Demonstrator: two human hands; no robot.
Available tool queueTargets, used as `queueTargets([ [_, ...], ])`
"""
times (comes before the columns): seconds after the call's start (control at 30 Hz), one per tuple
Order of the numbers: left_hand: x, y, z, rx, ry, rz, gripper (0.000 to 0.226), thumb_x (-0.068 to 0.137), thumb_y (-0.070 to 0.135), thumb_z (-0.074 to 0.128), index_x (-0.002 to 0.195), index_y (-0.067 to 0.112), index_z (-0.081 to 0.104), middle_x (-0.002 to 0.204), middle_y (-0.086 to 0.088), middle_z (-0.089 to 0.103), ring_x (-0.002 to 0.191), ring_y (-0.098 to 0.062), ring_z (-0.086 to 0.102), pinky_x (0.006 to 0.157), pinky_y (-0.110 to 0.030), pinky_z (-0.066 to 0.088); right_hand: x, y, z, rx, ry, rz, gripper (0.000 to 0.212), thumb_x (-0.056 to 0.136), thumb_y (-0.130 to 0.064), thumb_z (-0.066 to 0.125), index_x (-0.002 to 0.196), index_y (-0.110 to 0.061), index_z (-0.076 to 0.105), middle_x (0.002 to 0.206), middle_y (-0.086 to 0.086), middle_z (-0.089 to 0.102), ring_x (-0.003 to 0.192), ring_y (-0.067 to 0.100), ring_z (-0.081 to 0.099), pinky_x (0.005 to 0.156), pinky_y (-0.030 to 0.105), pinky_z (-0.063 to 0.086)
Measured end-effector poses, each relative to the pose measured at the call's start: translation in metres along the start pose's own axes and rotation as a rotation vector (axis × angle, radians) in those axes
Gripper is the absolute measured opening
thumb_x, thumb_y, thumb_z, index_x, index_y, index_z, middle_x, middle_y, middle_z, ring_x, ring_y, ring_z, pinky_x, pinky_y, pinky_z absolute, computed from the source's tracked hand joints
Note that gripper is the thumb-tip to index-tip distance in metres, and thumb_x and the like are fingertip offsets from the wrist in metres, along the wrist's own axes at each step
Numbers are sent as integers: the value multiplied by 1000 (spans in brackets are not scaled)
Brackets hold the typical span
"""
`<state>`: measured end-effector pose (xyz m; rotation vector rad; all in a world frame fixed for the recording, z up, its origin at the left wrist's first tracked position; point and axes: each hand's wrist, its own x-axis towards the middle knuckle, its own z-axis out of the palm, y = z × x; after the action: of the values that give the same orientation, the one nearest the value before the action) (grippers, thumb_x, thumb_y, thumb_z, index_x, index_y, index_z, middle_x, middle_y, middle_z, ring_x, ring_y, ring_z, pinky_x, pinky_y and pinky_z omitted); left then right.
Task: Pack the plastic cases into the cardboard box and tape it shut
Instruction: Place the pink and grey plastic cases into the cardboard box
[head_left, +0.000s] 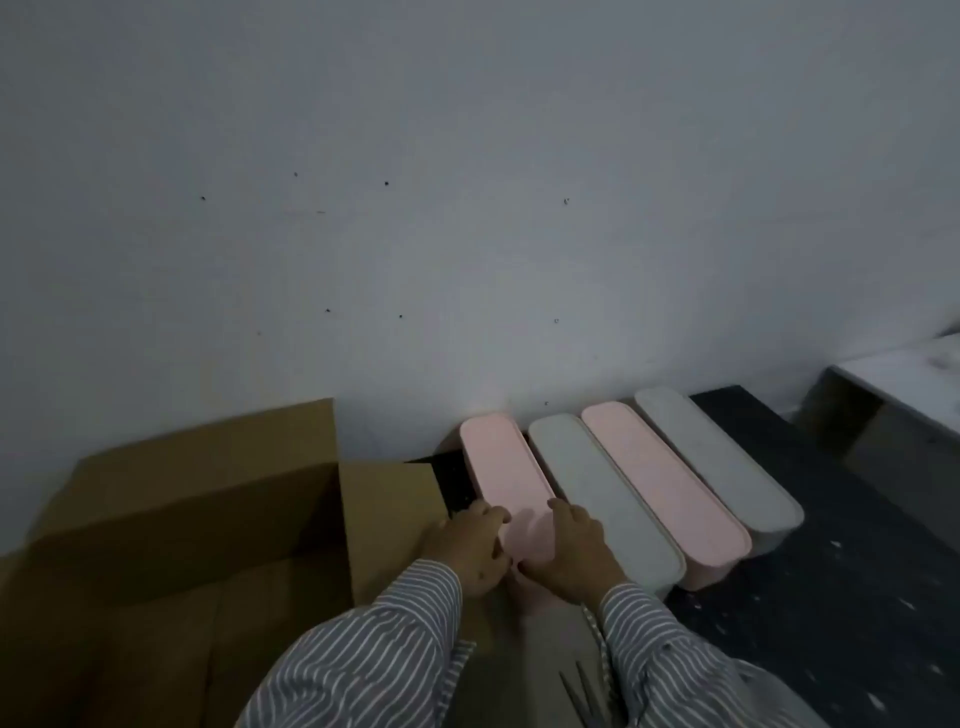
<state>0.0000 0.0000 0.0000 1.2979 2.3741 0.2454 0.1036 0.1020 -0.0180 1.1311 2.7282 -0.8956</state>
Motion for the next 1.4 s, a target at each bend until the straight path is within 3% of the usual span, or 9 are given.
queueTargets([
  [0.17,20,-16,13,52,-60,-45,50,91,31,48,138,24,32,141,-2,36,126,-23,41,106,-43,29,18,0,12,-107,28,75,88,71,-60,62,137,-16,24,138,8,38,123,29,40,100,43,38],
  [0.37,30,-21,22,-21,-75,-35,58,90,15,46,142,28,24,145,0,32,130,-23,38,107,-42,29,29,-11,22,-266,38,126,95,67,-69,57,137,-14,22,132,13,43,117,32,42,93,43,39],
  [0.53,32,-20,22,-89,-38,-27,51,92,16,47,138,28,31,141,0,38,124,-22,43,104,-37,35,31,-16,30,-144,75,163,91,68,-59,64,137,-17,21,132,14,40,120,31,41,99,41,42],
  [0.7,30,-19,11,-148,-4,15,50,92,15,48,139,25,32,141,0,37,124,-22,43,103,-36,41,31,-16,19,-84,179,135,88,64,-60,65,133,-21,24,131,8,41,121,29,41,100,42,39],
  [1.0,22,-1,-31,-128,108,124,52,92,13,46,140,21,29,141,-4,30,124,-25,39,101,-34,37,20,-25,-22,-56,327,56,91,59,-61,68,130,-21,27,130,8,44,119,31,43,96,43,39],
  [1.13,10,6,-57,-73,212,163,51,93,15,45,140,24,28,136,-4,31,116,-27,43,86,-27,36,10,-38,-46,-59,405,-18,91,59,-64,68,130,-21,29,131,8,46,119,33,44,96,44,39],
  [1.27,-6,6,-79,-44,324,144,56,90,18,50,139,30,26,130,-5,30,115,-26,41,97,-40,44,-3,-57,-70,-54,421,-113,92,58,-62,71,129,-24,25,132,6,44,119,31,42,96,45,39],
  [1.4,-26,-4,-99,75,519,78,61,87,24,55,139,33,24,126,-2,21,119,-23,27,104,-36,35,-19,-80,-89,-30,367,-277,96,57,-52,76,131,-25,22,133,4,42,120,29,39,97,45,41],
])
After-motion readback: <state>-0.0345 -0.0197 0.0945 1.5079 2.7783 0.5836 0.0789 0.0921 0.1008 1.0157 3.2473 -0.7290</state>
